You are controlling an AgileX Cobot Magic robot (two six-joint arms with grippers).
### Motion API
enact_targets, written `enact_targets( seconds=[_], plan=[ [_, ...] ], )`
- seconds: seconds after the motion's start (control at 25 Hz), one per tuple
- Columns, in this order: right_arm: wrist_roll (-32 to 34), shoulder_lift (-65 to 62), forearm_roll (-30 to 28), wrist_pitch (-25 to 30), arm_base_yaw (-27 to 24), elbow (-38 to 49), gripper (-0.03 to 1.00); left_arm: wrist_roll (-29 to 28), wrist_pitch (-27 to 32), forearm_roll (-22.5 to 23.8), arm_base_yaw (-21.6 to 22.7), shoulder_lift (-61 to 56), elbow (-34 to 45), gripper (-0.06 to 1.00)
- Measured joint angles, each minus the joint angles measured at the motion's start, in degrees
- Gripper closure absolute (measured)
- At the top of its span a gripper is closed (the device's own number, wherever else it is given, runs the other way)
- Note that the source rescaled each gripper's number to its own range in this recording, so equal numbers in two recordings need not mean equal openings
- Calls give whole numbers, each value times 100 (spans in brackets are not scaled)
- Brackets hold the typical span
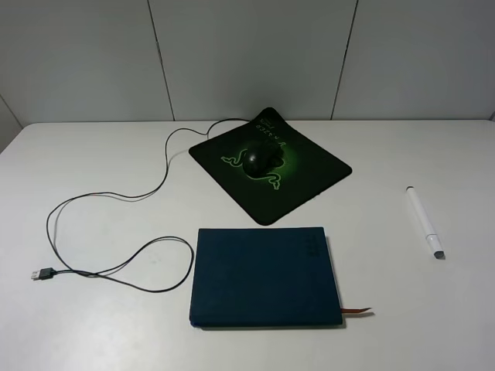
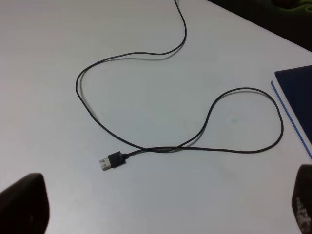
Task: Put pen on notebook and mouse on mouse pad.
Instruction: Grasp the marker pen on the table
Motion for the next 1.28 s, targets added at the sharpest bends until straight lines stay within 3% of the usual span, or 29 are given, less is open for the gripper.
enact_targets(
  seconds=[1.28],
  plan=[
    [0,318,123,59,0,-141,-3,0,-4,2,0,0,0,-6]
  ],
)
